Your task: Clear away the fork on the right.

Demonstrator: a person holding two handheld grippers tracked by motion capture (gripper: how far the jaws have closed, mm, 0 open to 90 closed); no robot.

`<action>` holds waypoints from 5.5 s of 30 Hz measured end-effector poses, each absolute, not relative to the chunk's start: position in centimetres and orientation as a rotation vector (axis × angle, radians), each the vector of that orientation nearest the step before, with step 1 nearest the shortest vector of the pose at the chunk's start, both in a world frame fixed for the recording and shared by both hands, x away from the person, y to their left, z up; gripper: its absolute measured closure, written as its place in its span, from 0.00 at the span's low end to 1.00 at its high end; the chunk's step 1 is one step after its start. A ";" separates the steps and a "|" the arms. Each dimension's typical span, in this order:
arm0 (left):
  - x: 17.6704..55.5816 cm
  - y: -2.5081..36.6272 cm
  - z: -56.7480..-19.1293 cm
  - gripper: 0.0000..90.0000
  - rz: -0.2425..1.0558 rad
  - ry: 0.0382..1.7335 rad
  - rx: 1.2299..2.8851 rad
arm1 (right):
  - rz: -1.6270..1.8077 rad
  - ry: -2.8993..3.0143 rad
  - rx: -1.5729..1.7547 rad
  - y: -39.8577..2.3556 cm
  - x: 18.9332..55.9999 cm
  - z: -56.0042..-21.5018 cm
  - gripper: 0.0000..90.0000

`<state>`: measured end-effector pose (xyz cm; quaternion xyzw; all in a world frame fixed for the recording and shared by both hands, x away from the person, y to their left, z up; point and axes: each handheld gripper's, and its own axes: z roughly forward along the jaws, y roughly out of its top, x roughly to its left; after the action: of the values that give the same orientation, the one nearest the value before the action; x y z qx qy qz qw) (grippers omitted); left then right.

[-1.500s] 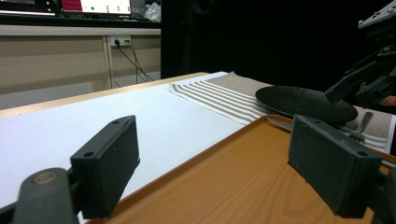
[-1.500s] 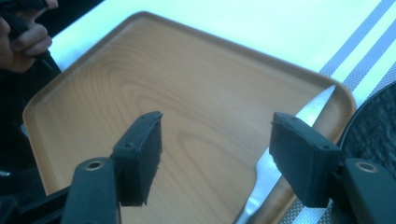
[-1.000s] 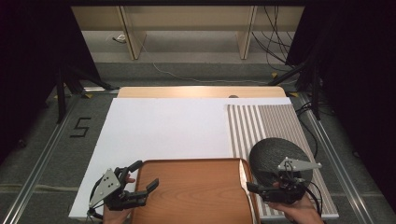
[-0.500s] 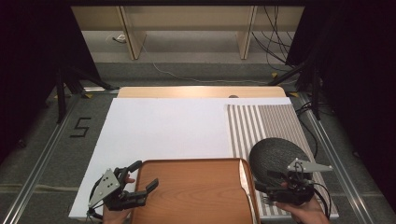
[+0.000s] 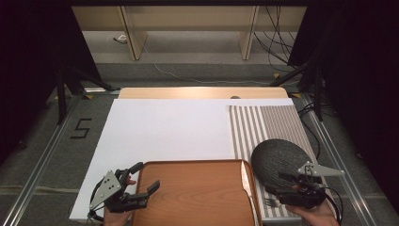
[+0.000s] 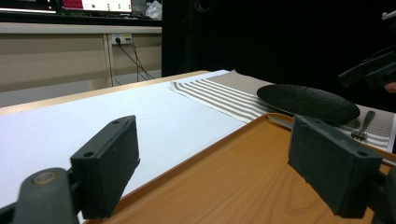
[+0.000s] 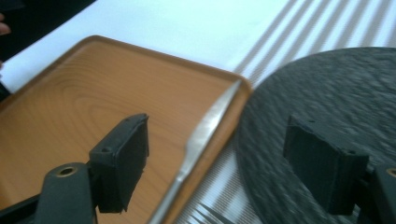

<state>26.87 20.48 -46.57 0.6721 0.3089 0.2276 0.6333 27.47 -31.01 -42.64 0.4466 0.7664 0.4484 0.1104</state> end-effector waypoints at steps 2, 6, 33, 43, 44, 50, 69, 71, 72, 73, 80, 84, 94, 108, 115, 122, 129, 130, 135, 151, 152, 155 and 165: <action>26.9 20.5 -46.6 0.18 0.520 0.706 1.536 | 1.319 2.234 1.335 -31.6 27.3 -42.6 0.26; 26.9 20.4 -46.5 0.18 0.522 0.700 1.541 | 1.302 2.208 1.356 -32.5 26.9 -42.6 0.24; 26.7 20.5 -46.5 0.18 0.524 0.694 1.539 | 0.918 2.217 1.428 -35.2 25.9 -43.7 0.24; 26.7 20.5 -46.5 0.18 0.527 0.697 1.539 | 0.830 2.263 1.478 -36.2 25.6 -44.4 0.24; 26.7 20.5 -46.5 0.18 0.526 0.698 1.538 | 0.821 2.267 1.484 -36.3 25.6 -44.4 0.24; 26.7 20.5 -46.5 0.18 0.524 0.695 1.539 | 0.773 2.297 1.529 -36.8 25.6 -44.9 0.25; 26.7 20.4 -46.5 0.18 0.527 0.693 1.540 | 0.649 2.387 1.533 -36.6 26.4 -46.6 0.26; 26.7 20.5 -46.5 0.18 0.527 0.694 1.538 | 0.633 2.392 1.527 -36.5 26.4 -46.7 0.26; 26.7 20.5 -46.5 0.18 0.526 0.694 1.538 | 0.633 2.394 1.527 -36.5 26.4 -46.8 0.26; 26.7 20.5 -46.5 0.18 0.526 0.695 1.538 | 0.635 2.399 1.525 -36.4 26.5 -46.9 0.26; 26.7 20.4 -46.5 0.18 0.523 0.693 1.541 | 0.584 2.424 1.511 -36.2 26.3 -46.7 0.34; 26.7 20.4 -46.5 0.18 0.522 0.693 1.540 | 0.522 2.445 1.482 -35.8 26.1 -46.5 0.41; 26.7 20.4 -46.5 0.18 0.524 0.693 1.540 | 0.432 2.496 1.450 -34.9 25.8 -46.1 0.56; 26.7 20.4 -46.6 0.18 0.522 0.696 1.540 | 0.337 2.577 1.328 -33.5 25.7 -45.8 0.75; 26.7 20.5 -46.6 0.18 0.521 0.698 1.537 | 0.323 2.633 1.258 -33.2 25.7 -45.7 0.83; 26.7 20.5 -46.6 0.18 0.522 0.700 1.538 | 0.271 2.665 1.160 -32.7 25.7 -45.7 0.87; 26.7 20.4 -46.6 0.18 0.522 0.699 1.539 | 0.198 2.715 1.035 -32.0 25.8 -45.6 0.90; 26.7 20.4 -46.6 0.18 0.522 0.699 1.539 | 0.189 2.727 1.007 -32.0 25.9 -45.6 0.91; 26.7 20.4 -46.6 0.18 0.522 0.701 1.539 | 0.150 2.759 0.893 -31.6 25.8 -45.6 0.93; 26.7 20.4 -46.6 0.18 0.521 0.702 1.539 | 0.184 2.778 0.843 -31.4 25.7 -45.4 0.95; 26.7 20.4 -46.6 0.18 0.523 0.700 1.543 | 0.186 2.778 0.854 -31.4 25.7 -45.3 0.95; 26.7 20.4 -46.6 0.18 0.523 0.702 1.541 | 0.218 2.786 0.840 -31.2 25.5 -45.1 0.95; 26.7 20.4 -46.6 0.18 0.524 0.702 1.541 | 0.579 2.741 0.887 -30.9 25.7 -43.1 0.95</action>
<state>26.70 20.39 -46.61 0.6735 0.3068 0.2291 0.6323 25.68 -30.86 -43.13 0.3002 0.9280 0.1962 0.1015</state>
